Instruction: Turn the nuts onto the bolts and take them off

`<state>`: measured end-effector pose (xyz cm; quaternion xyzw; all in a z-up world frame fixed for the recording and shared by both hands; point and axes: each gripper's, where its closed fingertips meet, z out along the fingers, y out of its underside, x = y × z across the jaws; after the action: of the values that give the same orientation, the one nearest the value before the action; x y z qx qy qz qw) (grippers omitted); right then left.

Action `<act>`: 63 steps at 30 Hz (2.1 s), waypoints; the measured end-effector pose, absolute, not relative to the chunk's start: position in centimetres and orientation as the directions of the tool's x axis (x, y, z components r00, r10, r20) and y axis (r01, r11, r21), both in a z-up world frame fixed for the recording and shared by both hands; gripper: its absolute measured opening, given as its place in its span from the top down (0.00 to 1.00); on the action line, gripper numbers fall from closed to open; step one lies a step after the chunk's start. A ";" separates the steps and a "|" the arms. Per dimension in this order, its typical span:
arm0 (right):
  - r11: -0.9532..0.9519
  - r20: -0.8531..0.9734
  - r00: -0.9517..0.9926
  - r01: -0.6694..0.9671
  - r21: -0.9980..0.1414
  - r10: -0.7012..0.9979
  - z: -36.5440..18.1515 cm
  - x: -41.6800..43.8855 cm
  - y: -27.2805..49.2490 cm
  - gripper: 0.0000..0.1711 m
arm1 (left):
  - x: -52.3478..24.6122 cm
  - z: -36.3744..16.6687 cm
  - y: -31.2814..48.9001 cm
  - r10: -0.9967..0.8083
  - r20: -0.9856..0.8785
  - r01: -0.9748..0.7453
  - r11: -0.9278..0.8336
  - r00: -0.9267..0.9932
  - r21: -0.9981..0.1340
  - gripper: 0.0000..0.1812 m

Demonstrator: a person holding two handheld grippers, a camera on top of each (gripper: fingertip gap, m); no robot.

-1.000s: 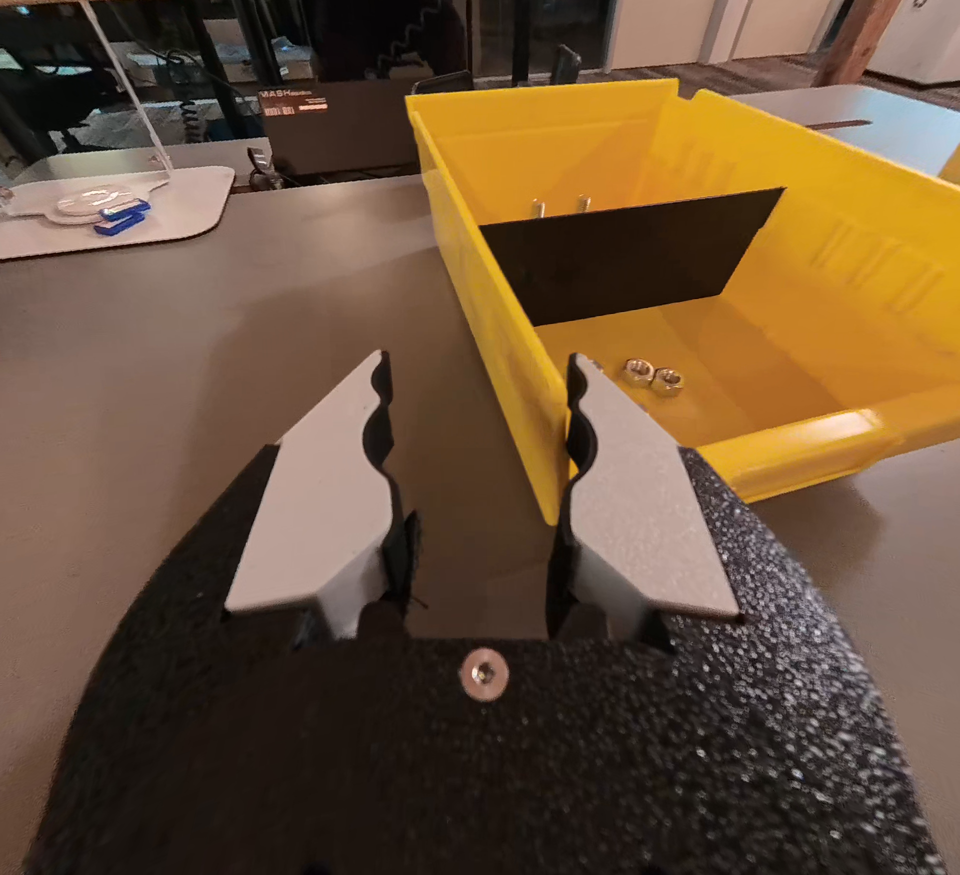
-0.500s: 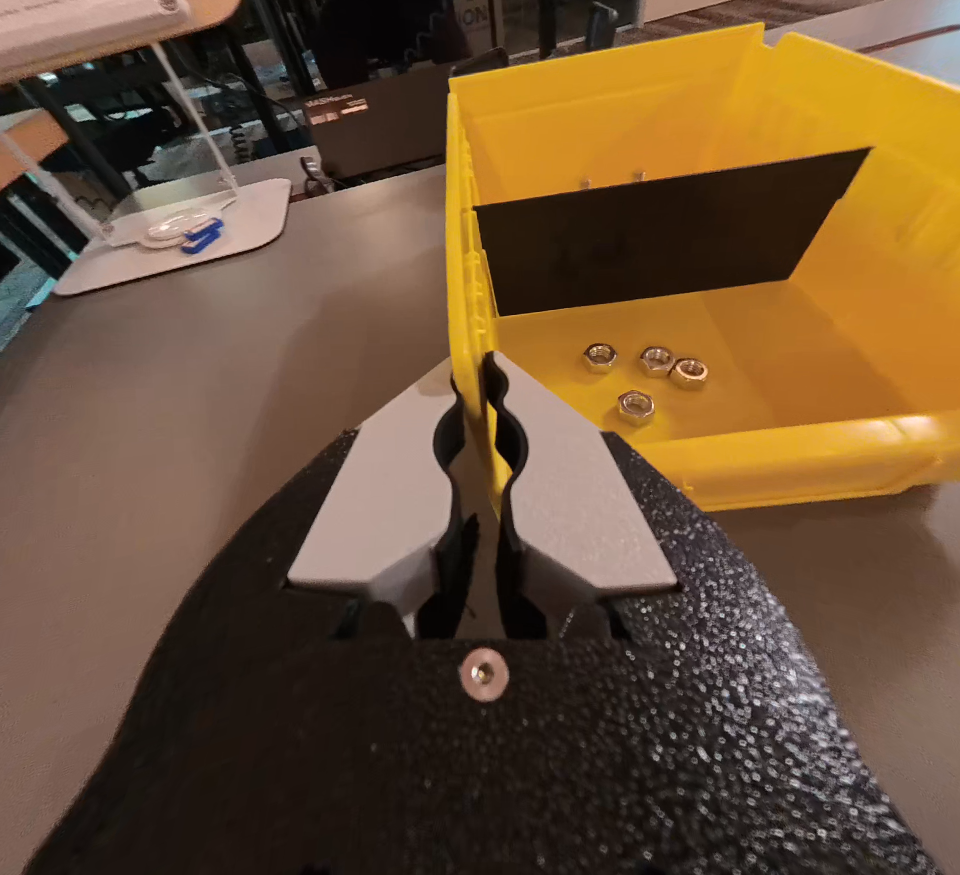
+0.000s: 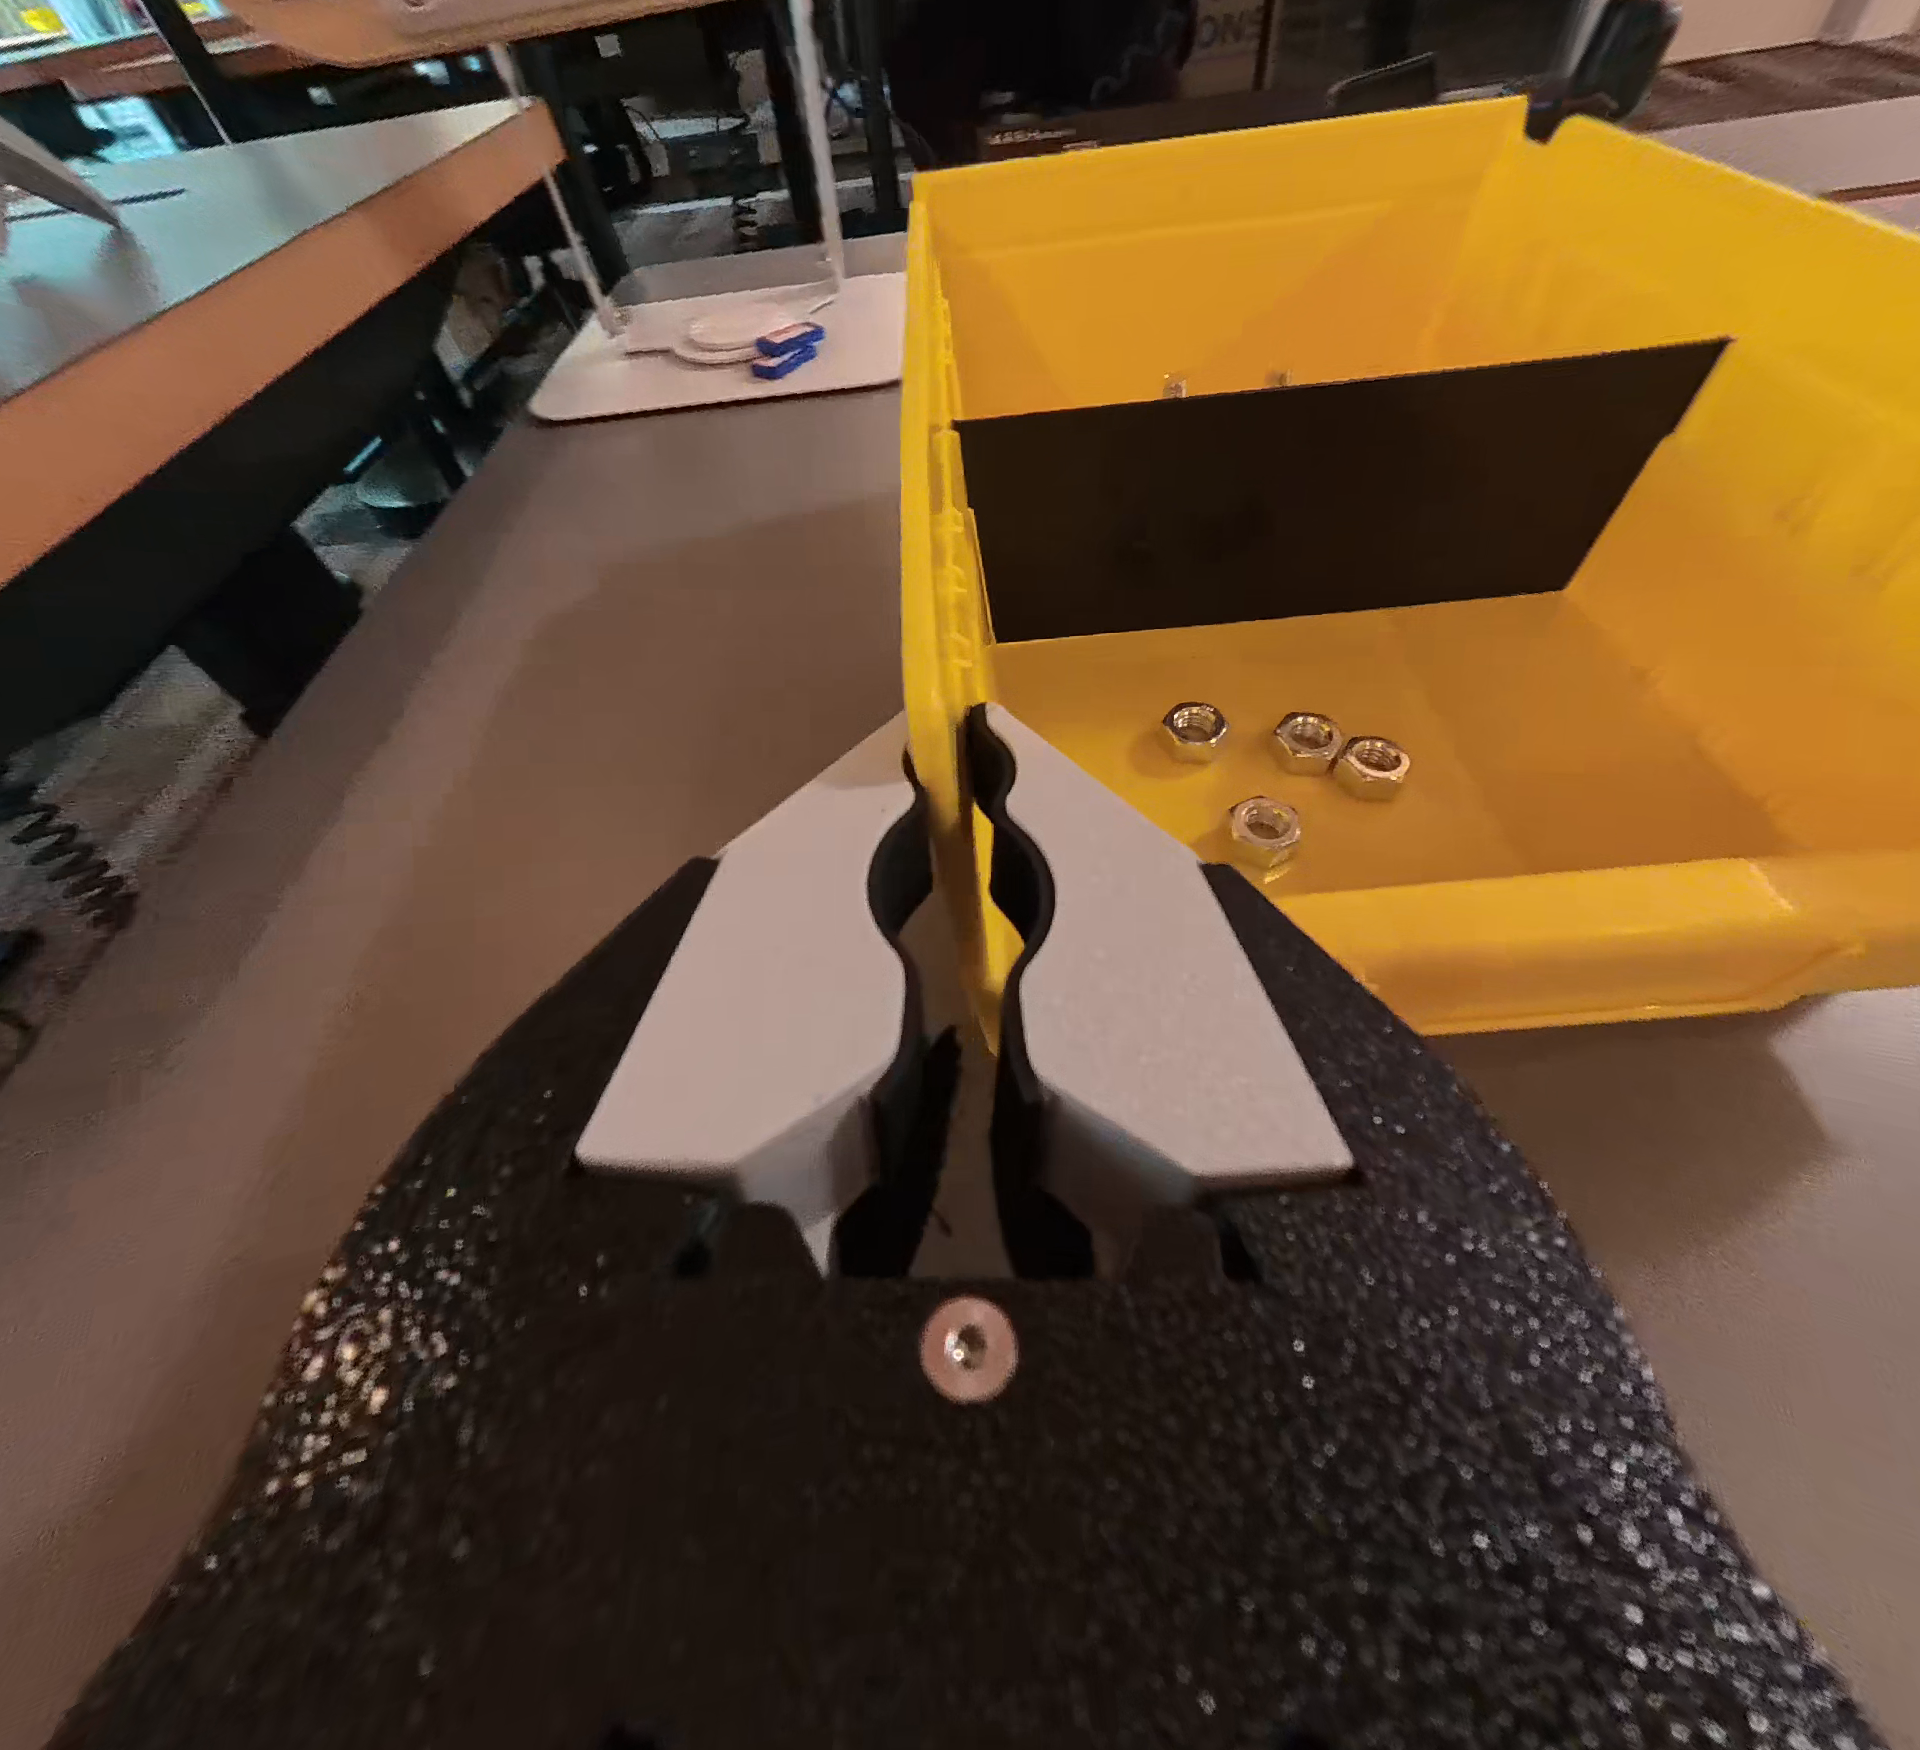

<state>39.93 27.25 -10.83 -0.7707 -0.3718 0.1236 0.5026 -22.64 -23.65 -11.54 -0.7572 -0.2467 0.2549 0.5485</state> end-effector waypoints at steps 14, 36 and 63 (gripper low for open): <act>-0.231 0.137 0.718 0.389 -0.892 0.682 -10.8 41.1 28.2 0.96 | -28.3 -11.6 -27.8 0.614 -0.123 0.103 -0.319 0.780 -0.942 0.99; -0.170 0.064 0.828 0.188 -0.967 0.556 -5.2 44.4 24.8 0.70 | -27.5 -6.8 -30.7 0.741 -0.045 0.038 -0.094 0.670 -0.995 0.56; 0.412 0.438 0.377 0.151 -0.899 0.816 -5.3 -1.3 12.9 1.00 | -8.3 -3.9 -11.7 0.167 -0.154 -0.097 -0.306 0.974 -0.947 1.00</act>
<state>-1.28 12.89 -5.33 -0.4828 -0.5006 0.2465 0.6749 -8.32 -11.71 -3.94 -0.8004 -0.0220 0.1122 0.5885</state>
